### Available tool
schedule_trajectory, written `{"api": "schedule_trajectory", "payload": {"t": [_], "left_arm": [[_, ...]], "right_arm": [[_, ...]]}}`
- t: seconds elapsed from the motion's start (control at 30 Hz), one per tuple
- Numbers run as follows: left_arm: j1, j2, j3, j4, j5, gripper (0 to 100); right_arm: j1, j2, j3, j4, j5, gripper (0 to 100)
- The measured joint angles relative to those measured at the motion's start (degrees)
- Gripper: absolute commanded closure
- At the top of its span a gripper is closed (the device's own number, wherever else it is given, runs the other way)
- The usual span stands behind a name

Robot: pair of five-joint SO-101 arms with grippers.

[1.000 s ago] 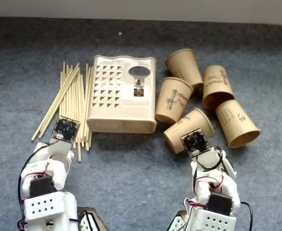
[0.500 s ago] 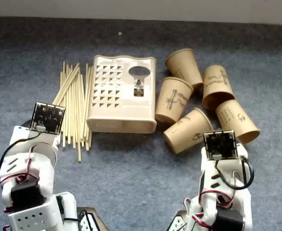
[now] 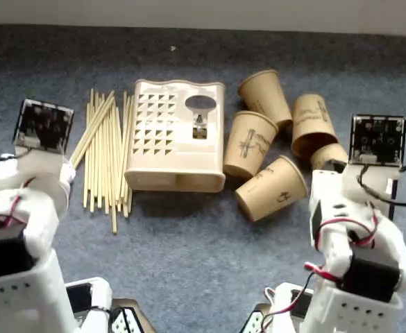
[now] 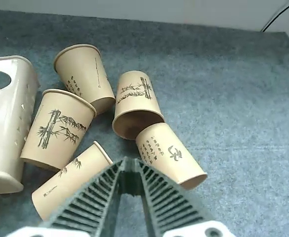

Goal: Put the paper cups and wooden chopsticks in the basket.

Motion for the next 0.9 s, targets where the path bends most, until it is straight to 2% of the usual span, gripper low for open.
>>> {"api": "schedule_trajectory", "payload": {"t": [0.17, 0.27, 0.43, 0.5, 0.8, 0.9], "left_arm": [[0.18, 18.81, -8.00, 0.00, 6.42, 75], [1.32, 26.73, -8.18, 0.00, 8.44, 71], [4.04, 34.11, -8.35, -0.62, 9.23, 71], [5.10, 35.87, -7.91, -2.55, 10.11, 71], [5.80, 36.48, 1.85, -15.65, 13.36, 71], [6.07, 36.48, 1.93, -18.37, 13.36, 71]], "right_arm": [[-2.29, 7.30, 0.00, -0.26, -0.26, 99.1], [-2.37, 10.29, 3.78, -3.43, 3.60, 97.1], [-2.55, 14.33, 10.46, -11.96, 5.71, 78.3], [-2.55, 15.91, 11.96, -14.42, 5.71, 74.3], [-2.55, 17.05, 14.24, -17.49, 3.16, 74.4], [-2.73, 17.05, 19.43, -17.49, 3.16, 83.8]]}}
